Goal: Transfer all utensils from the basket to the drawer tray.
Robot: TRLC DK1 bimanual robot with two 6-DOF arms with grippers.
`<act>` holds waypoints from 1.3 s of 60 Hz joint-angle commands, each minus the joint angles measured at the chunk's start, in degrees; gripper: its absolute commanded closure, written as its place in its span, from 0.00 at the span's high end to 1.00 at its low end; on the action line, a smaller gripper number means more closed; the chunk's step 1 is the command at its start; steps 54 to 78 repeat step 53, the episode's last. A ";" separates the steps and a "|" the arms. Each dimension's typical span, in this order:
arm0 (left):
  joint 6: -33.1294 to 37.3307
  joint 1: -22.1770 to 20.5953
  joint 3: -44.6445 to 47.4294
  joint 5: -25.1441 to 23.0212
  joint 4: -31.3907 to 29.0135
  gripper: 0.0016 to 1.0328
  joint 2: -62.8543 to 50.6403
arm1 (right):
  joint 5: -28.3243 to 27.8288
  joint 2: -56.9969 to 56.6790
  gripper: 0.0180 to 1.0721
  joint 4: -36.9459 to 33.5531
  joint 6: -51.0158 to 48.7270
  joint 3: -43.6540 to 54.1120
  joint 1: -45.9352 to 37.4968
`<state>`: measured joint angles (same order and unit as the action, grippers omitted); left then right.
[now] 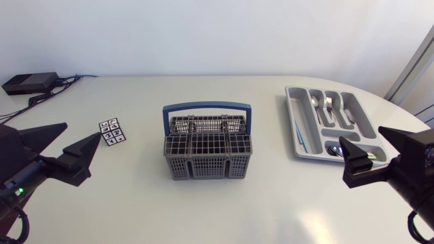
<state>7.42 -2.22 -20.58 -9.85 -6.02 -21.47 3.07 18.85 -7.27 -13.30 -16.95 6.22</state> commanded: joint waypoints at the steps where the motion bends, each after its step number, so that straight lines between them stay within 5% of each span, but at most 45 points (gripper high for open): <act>1: -2.06 0.66 3.21 1.19 1.23 0.96 2.73 | -0.38 -2.64 0.95 1.53 2.97 3.13 -0.98; 40: -7.42 2.22 20.58 9.85 6.02 0.96 21.47 | -3.07 -18.85 0.95 7.27 13.30 16.95 -6.22; 78: -7.42 2.22 20.58 9.85 6.02 0.96 21.47 | -3.07 -18.85 0.95 7.27 13.30 16.95 -6.22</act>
